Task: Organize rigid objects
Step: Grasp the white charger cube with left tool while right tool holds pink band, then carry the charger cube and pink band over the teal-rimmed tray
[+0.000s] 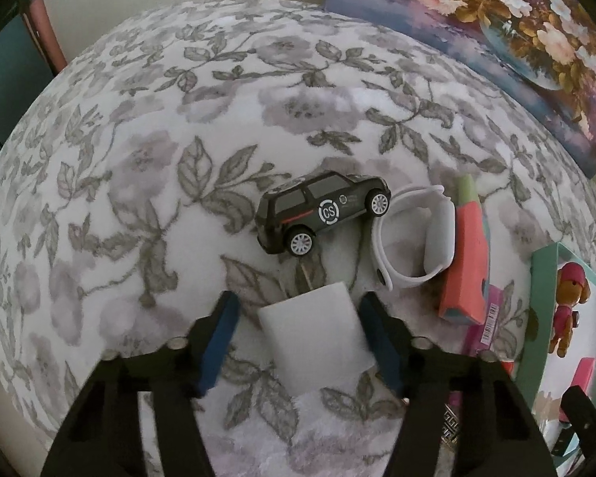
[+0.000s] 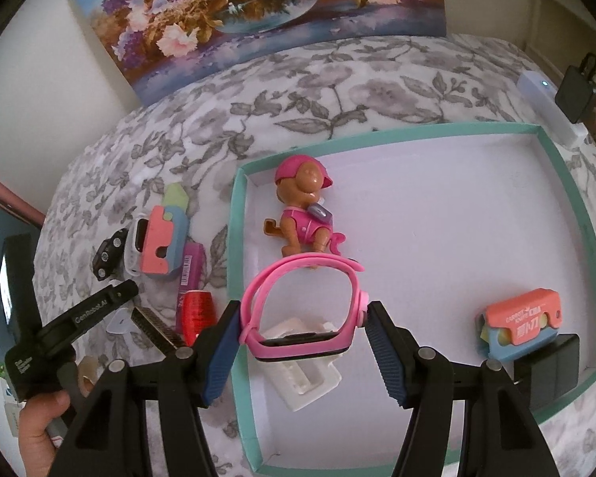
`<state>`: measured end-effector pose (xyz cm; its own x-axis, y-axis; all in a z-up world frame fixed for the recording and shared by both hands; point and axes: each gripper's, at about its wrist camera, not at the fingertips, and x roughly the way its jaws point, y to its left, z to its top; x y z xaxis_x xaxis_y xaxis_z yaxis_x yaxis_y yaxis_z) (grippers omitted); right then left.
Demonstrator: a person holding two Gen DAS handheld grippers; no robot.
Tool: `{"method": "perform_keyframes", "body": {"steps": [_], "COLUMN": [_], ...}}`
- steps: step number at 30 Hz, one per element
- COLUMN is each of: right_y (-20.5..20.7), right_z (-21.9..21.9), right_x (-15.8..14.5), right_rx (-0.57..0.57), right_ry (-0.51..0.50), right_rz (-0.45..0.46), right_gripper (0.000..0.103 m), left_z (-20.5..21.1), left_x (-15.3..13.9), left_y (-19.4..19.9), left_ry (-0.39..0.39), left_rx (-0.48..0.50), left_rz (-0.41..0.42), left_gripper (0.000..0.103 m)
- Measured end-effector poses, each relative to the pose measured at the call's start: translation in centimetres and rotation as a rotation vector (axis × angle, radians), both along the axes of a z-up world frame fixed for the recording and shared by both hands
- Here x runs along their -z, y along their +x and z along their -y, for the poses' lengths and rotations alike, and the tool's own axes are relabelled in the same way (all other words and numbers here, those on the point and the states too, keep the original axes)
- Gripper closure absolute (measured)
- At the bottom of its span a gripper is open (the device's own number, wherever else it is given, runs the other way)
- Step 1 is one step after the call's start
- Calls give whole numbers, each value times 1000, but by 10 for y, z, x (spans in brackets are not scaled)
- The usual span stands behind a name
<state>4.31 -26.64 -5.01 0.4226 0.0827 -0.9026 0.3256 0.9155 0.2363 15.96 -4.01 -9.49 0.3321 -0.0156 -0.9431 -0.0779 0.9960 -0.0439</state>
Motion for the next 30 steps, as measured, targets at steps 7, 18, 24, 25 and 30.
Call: {"method": "perform_keyframes", "body": {"steps": [7, 18, 24, 25, 30], "right_y": [-1, -7, -11, -12, -17], "right_z": [2, 13, 29, 31, 49], "right_x": [0, -12, -7, -5, -4], "right_rx": [12, 40, 81, 88, 124], "right_ry": [7, 33, 50, 51, 38], "right_rz": [1, 48, 42, 40, 43], "right_gripper": [38, 38, 38, 38, 38], "left_z": [-17, -31, -6, -2, 37], "left_x": [-3, -46, -76, -79, -87], "left_y": [-3, -20, -27, -28, -38], "left_ry": [-10, -28, -22, -21, -26], "left_rx": [-7, -18, 47, 59, 157], "left_rz": [-25, 52, 130, 137, 158], "left_gripper": [55, 56, 56, 56, 56]}}
